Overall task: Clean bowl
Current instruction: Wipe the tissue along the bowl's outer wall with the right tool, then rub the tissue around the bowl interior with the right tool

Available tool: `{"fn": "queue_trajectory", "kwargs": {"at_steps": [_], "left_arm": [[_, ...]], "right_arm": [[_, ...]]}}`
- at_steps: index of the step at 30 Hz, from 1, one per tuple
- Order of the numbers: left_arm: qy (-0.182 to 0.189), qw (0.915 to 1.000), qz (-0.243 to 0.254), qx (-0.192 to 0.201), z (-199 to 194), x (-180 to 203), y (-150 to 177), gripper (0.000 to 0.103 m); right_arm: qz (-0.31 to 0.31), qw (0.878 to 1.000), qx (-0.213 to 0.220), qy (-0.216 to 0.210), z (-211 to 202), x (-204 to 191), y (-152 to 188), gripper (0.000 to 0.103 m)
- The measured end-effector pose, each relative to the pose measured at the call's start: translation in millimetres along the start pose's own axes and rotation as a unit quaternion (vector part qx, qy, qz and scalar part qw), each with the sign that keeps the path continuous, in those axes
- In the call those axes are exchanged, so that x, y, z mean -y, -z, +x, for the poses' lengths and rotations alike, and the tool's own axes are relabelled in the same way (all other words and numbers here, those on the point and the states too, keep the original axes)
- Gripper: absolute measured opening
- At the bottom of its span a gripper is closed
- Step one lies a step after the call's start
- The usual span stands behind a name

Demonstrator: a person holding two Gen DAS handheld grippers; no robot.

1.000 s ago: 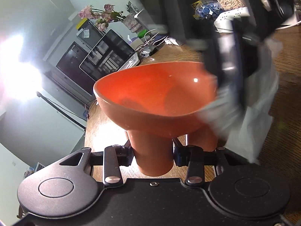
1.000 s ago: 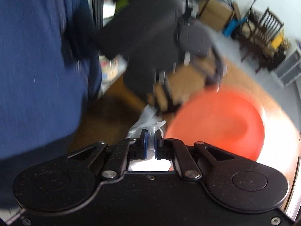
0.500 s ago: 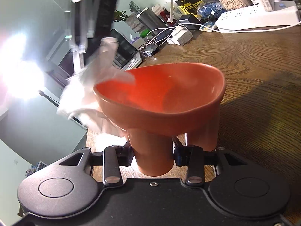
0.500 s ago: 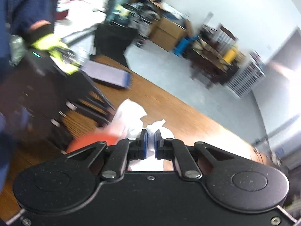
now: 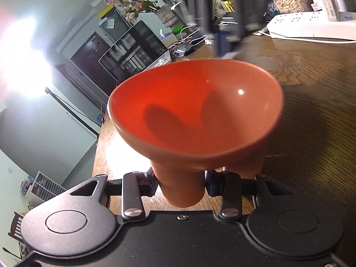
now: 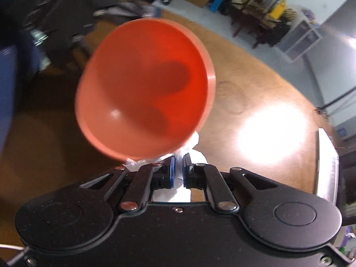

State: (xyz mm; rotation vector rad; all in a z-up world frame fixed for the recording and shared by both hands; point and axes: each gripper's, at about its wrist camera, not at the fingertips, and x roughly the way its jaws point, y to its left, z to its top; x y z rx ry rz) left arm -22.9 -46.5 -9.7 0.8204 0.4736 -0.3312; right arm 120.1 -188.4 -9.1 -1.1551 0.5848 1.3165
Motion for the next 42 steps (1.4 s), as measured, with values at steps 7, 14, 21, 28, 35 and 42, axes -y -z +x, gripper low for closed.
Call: {"fn": "queue_trajectory", "kwargs": {"at_steps": [7,14,21,28,35,42], "left_arm": [[0.002,1.0000,0.003,-0.002,2,-1,-3,0.040],[0.001,0.9999,0.017,-0.005,5,0,-8,0.040],[-0.004,0.9996,0.027,-0.007,6,2,-11,0.040],[-0.001,0.9999,0.010,-0.013,8,-1,-11,0.040],[-0.001,0.9999,0.004,-0.015,5,0,-11,0.040],[-0.001,0.9998,0.017,-0.011,5,3,-14,0.039]], "right_arm": [[-0.068,0.996,0.019,-0.060,-21,-40,-10,0.008],[-0.088,0.990,0.101,-0.034,-44,-37,-51,0.008],[-0.079,0.991,0.104,0.033,-20,-11,-72,0.008],[-0.050,0.996,0.048,0.064,-24,11,-56,0.008],[-0.059,0.998,0.011,0.021,-21,-11,-32,0.008],[-0.080,0.995,0.049,-0.028,-27,-41,-42,0.008]]}}
